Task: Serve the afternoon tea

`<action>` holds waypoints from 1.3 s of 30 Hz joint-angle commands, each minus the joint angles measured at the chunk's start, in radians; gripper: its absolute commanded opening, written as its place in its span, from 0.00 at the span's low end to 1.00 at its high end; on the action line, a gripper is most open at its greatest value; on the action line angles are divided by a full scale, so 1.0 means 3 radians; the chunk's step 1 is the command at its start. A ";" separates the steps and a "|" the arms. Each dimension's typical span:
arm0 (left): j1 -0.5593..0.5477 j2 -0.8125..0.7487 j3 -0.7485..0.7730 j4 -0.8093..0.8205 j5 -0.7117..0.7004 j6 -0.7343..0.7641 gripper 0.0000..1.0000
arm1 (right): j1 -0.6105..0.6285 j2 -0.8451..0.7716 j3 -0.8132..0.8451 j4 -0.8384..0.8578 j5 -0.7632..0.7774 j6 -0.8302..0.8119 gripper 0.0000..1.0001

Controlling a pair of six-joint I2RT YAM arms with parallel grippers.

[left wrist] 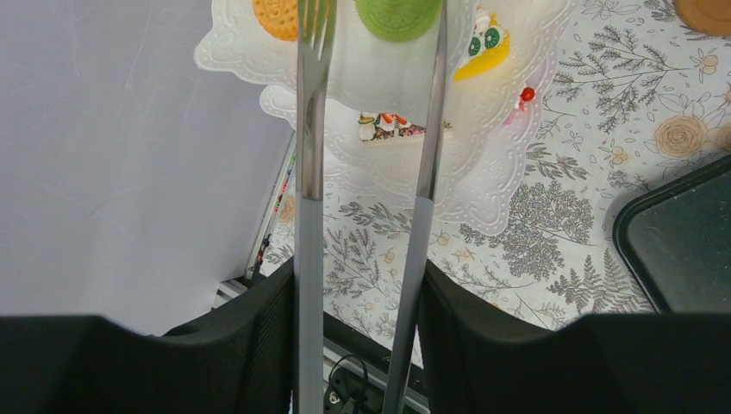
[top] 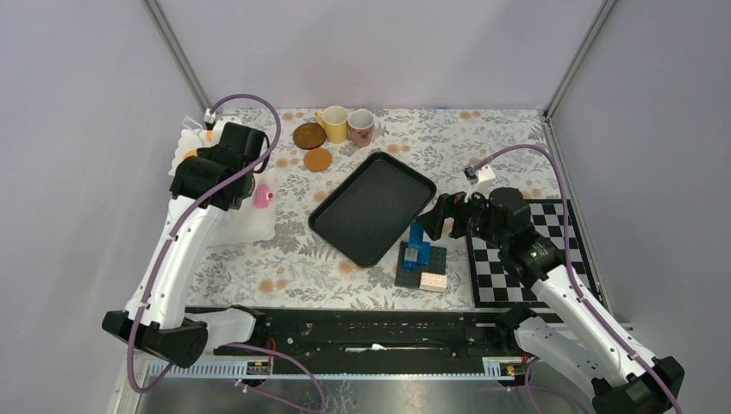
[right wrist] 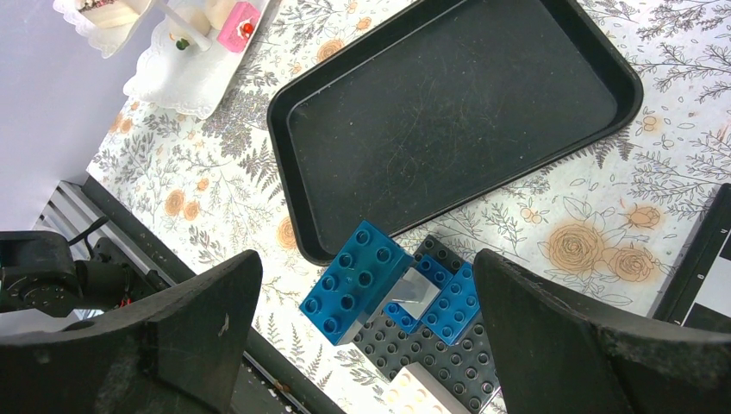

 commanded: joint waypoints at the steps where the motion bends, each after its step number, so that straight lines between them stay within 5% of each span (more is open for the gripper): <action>1: 0.0017 -0.0132 0.0157 0.0148 -0.0081 0.0017 0.50 | 0.0022 -0.0003 0.0023 0.0135 0.0031 0.0023 1.00; 10: 0.0016 -0.0167 0.0409 0.0229 0.0151 0.0094 0.47 | 0.0022 0.0002 0.0025 0.0136 0.0031 0.0030 1.00; 17: 0.0011 -0.0497 0.0203 0.1186 0.2188 0.0414 0.44 | 0.0022 -0.0039 0.0034 0.0118 0.0129 0.0032 1.00; 21: -0.0062 -0.0592 -0.0465 0.1752 0.2689 0.0311 0.44 | 0.0024 -0.0098 0.0047 0.0056 0.0256 0.0038 1.00; 31: -0.1547 -0.0423 -0.2012 0.3200 0.1375 -0.0038 0.46 | 0.0022 -0.0303 -0.0110 0.0011 0.0488 0.0151 1.00; 39: -0.1916 0.0257 -0.2521 0.3969 0.1227 -0.0102 0.48 | 0.0022 -0.0400 -0.0178 -0.0055 0.0586 0.0125 1.00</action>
